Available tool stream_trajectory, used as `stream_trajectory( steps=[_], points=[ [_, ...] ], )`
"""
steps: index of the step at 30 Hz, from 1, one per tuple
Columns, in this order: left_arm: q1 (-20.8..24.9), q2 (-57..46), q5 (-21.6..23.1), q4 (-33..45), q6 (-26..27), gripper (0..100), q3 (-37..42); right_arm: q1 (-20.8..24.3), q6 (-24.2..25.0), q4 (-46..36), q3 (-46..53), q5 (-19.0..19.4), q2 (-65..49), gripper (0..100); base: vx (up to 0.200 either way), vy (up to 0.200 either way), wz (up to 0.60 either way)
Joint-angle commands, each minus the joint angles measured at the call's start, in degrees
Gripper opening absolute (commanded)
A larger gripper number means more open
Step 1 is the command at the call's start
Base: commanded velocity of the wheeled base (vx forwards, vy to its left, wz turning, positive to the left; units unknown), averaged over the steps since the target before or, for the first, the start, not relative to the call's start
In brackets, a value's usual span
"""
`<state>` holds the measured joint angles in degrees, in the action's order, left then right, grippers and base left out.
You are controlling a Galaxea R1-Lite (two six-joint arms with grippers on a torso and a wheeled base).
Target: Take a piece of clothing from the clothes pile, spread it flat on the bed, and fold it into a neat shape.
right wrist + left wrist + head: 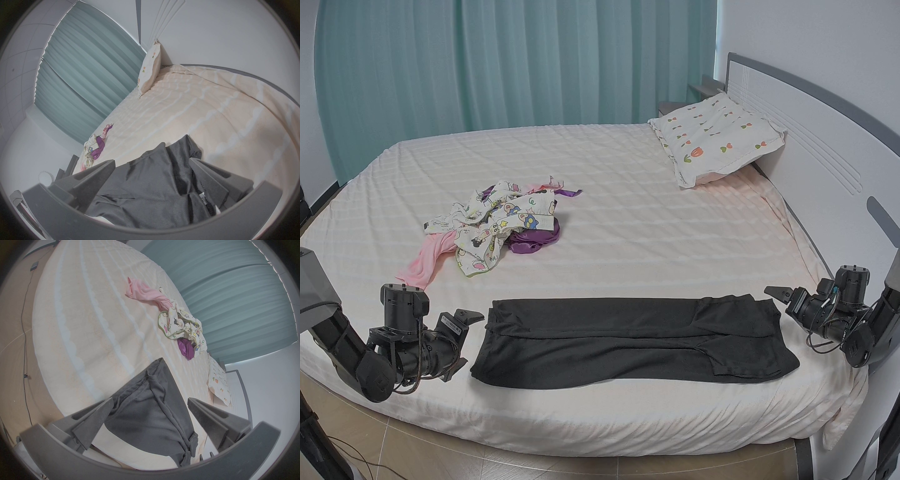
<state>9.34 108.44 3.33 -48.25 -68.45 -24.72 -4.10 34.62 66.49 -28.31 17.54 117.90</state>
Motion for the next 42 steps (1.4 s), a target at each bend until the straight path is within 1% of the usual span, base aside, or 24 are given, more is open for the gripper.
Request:
stream_trajectory(
  steps=[1, 10, 22, 28, 31, 35, 36, 37, 41, 42],
  points=[
    [-1.1, -0.2, 0.1, -0.1, 0.0, 100, 0.4, 0.0, 0.4, 0.0, 0.3, 0.0, -2.5, 100, 0.0, 0.2, 0.0],
    [-1.3, 0.5, 0.1, 0.0, 0.1, 100, 0.6, 0.0, 0.4, 0.1, 1.4, 0.0, -4.4, 100, 0.0, 0.2, 0.0],
    [-1.1, 1.2, 0.1, -1.1, 0.4, 100, 2.3, 0.7, 0.4, 0.0, 3.2, 0.1, -7.2, 100, 0.0, 0.0, 0.0],
    [-0.5, 1.3, 0.2, -1.3, 0.5, 100, 2.3, 1.5, 0.3, 0.0, 4.1, 0.1, -8.7, 100, 0.2, 0.0, 0.0],
    [0.9, 1.3, 0.9, -1.5, 0.5, 100, 2.0, 1.9, 0.3, 0.0, 4.5, 0.0, -8.7, 100, 0.2, 0.0, 0.0],
    [5.1, 1.1, 1.2, -1.6, 0.9, 100, 0.4, 1.9, 0.3, 0.1, 4.7, 0.1, -8.7, 100, 0.0, 0.0, 0.0],
    [5.4, 1.2, 1.2, -1.6, 1.0, 100, 0.1, 1.9, 0.3, 0.1, 4.7, 0.1, -8.7, 100, 0.0, 0.0, 0.0],
    [6.7, 1.3, 1.1, -1.1, 2.4, 100, -2.3, 1.9, 0.3, 0.1, 4.6, 0.1, -8.7, 100, 0.0, 0.0, 0.0],
    [8.0, 1.3, 1.1, 0.0, 6.2, 100, -7.1, 1.9, 0.3, 0.1, 4.6, 0.1, -8.6, 100, 0.0, 0.0, 0.0],
    [8.2, 1.3, 1.1, 1.0, 6.8, 100, -9.9, 2.0, 0.3, 0.1, 4.6, 0.1, -8.4, 100, 0.0, 0.0, 0.0]
  ],
)
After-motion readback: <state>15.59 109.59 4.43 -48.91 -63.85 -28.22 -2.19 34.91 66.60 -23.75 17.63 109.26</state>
